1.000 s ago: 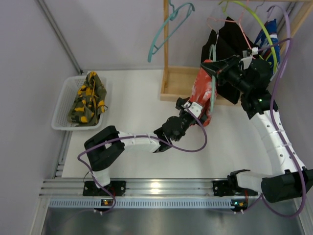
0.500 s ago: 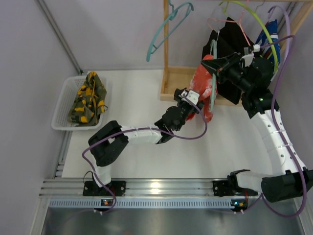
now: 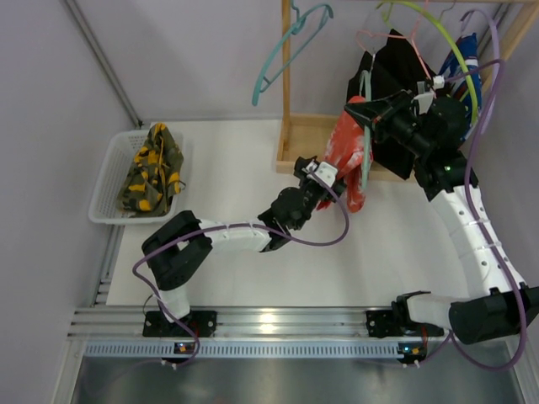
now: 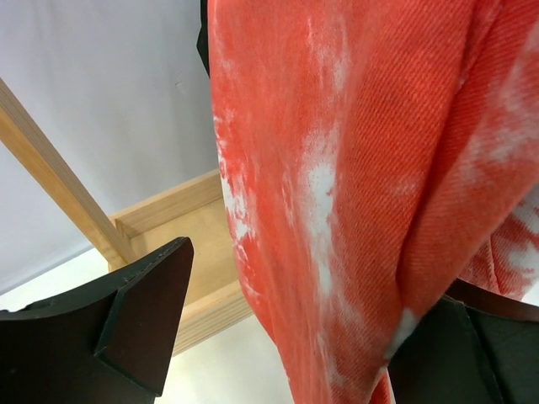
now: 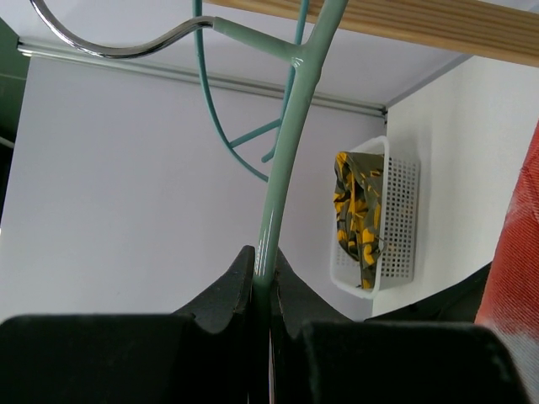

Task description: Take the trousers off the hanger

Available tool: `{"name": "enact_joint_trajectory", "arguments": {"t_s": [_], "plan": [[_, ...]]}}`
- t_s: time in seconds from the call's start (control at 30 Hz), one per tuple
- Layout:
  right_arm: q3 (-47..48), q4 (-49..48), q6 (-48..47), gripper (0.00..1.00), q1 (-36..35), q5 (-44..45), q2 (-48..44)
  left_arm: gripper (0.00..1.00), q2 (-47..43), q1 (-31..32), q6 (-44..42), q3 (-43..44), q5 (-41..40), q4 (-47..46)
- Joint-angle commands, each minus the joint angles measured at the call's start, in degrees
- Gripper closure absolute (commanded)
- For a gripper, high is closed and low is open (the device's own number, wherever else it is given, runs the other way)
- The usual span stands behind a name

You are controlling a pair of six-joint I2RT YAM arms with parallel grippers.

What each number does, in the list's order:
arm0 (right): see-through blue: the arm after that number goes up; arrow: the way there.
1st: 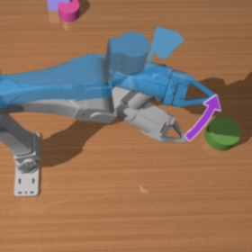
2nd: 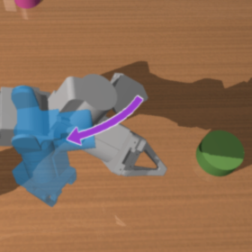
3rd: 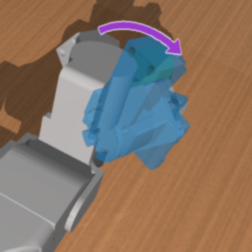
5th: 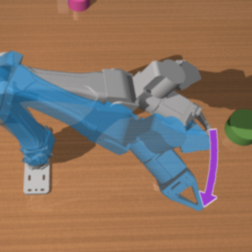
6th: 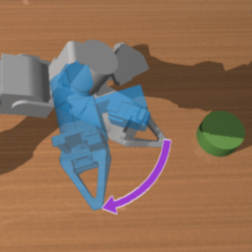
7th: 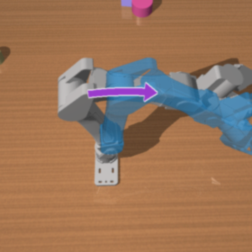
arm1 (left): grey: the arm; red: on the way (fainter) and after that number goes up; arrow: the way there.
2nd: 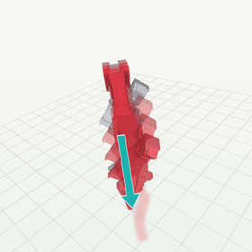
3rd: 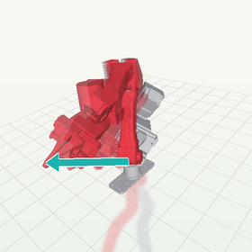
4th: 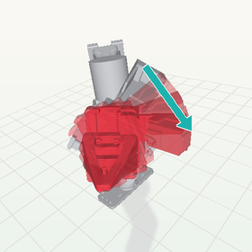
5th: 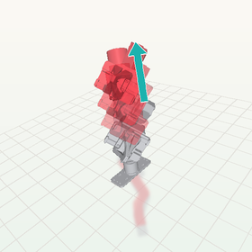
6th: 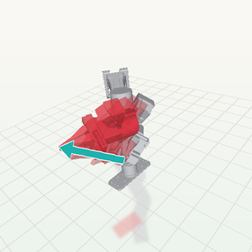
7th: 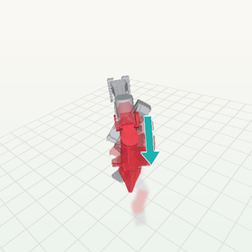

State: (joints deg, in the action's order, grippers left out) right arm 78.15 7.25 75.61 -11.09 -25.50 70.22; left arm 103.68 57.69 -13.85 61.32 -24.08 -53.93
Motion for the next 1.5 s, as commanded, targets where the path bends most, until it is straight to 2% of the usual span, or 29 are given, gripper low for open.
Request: {"name": "enact_joint_trajectory", "arguments": {"t_s": [0.0, 0.2, 0.5, 0.8, 0.97, 1.03, 1.13, 1.17, 1.27, 1.3, 1.47], "plan": [[7.28, -12.52, -1.79, 1.00, -0.68, -0.25, -1.22, 0.12, -3.57, -0.30, -0.39, -1.29, 0.52, -3.02], [7.19, -12.69, -1.61, 1.00, -0.68, -0.69, -1.04, 0.12, -3.48, -0.30, -1.27, -1.21, 0.26, -3.02], [4.73, -12.61, -1.17, 1.00, -1.83, -0.96, -2.01, 0.12, 1.17, -0.39, -2.33, 7.05, -0.09, -3.02], [5.00, -12.61, -0.47, 1.00, -1.92, -1.40, -2.28, 0.13, 3.72, -0.74, -3.73, 9.60, -0.18, -3.02], [4.82, -12.34, -0.82, 1.00, -1.92, -1.40, -2.63, 0.37, 2.23, -1.35, -5.31, 9.00, 0.52, -3.11], [4.38, -12.52, -1.17, 1.00, -1.83, -1.49, -2.80, 0.42, 0.57, -1.97, -5.75, 8.29, 1.31, -3.02], [3.16, -12.43, -1.35, 1.00, -1.92, -1.49, -2.98, 0.60, -2.32, -2.41, -6.37, 7.15, 2.54, -2.67], [2.80, -12.34, -1.35, 1.00, -1.92, -1.57, -3.07, 0.70, -3.12, -2.41, -6.28, 6.89, 2.98, -2.32], [1.05, -12.87, -2.48, 1.00, -1.92, -2.36, -3.42, 0.88, -6.72, -2.32, -4.62, 6.18, 4.74, 0.58], [0.52, -13.04, -2.75, 1.00, -1.83, -2.45, -3.51, 0.98, -7.60, -2.15, -3.48, 6.35, 4.74, 1.45], [-4.31, -15.15, -5.30, 1.00, -1.83, -4.56, -4.12, 1.00, -12.70, -2.14, 0.57, 9.68, 4.74, 9.43]]}}
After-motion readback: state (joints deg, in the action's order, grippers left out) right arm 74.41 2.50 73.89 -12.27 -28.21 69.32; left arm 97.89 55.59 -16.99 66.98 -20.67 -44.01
